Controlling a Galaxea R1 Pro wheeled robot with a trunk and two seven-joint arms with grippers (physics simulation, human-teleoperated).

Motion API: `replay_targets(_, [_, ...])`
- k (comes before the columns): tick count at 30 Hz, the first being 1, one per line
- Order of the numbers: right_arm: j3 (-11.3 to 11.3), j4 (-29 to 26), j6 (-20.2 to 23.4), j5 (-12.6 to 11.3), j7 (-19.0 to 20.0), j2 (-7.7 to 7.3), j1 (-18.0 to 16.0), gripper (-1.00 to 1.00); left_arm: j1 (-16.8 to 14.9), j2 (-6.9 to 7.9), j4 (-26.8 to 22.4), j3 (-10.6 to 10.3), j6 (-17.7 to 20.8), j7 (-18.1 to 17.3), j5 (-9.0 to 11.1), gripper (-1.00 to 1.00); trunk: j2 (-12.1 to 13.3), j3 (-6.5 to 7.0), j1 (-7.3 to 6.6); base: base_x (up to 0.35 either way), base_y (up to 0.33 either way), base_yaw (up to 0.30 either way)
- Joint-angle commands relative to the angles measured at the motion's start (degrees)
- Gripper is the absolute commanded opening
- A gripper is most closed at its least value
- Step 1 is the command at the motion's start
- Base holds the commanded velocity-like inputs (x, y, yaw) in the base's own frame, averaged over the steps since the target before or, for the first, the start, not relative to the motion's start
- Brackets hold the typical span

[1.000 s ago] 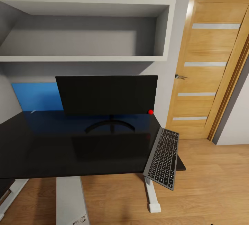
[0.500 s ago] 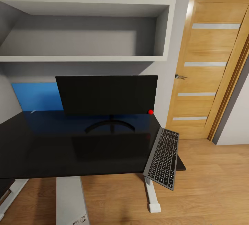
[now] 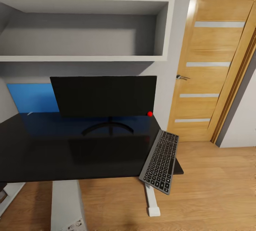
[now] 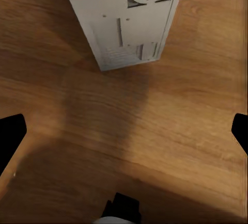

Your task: In the bedroom, organize the workspace by keeping the computer under the desk, ensuring the monitor is on the desk, placing the keyboard on the desk next to the monitor, placing the mouse on the desk next to the keyboard, moving the folder from the swivel chair onto the desk next to the mouse, stacking the notebook on top of the folder with the pen on top of the notebook, and positioning the swivel chair next to the desk.

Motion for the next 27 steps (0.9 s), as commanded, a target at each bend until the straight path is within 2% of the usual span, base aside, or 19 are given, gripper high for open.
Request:
replay_targets(1, [0.08,-0.02,-0.03,0.04,-0.29,0.00,-0.01,1.00,0.02,-0.03,-0.10,0.07,-0.11,-0.01,0.56,1.00,-0.03,-0.14,0.00,0.000,-0.301,0.000])
replay_targets(6, [0.08,0.00,-0.03,0.06,-0.28,0.00,-0.01,1.00,0.02,-0.03,-0.09,0.11,-0.02,0.05,0.57,1.00,-0.03,-0.57,0.00,-0.033,-0.303,0.000])
replay_targets(11, [0.08,0.00,-0.03,0.06,-0.28,0.00,-0.01,1.00,0.02,-0.03,-0.09,0.14,0.03,0.07,0.57,1.00,-0.03,-1.01,0.00,-0.184,-0.239,0.000])
replay_targets(21, [0.10,0.01,-0.03,0.06,-0.27,0.00,-0.01,1.00,0.02,-0.03,-0.09,0.15,-0.07,-0.01,0.51,1.00,-0.03,-1.77,0.00,-0.213,-0.120,0.000])
replay_targets(27, [0.14,0.01,-0.03,0.06,-0.27,0.00,-0.01,1.00,0.02,-0.03,-0.09,0.21,-0.14,-0.01,0.49,1.00,1.98,-0.97,-1.10,-0.030,-0.016,0.000])
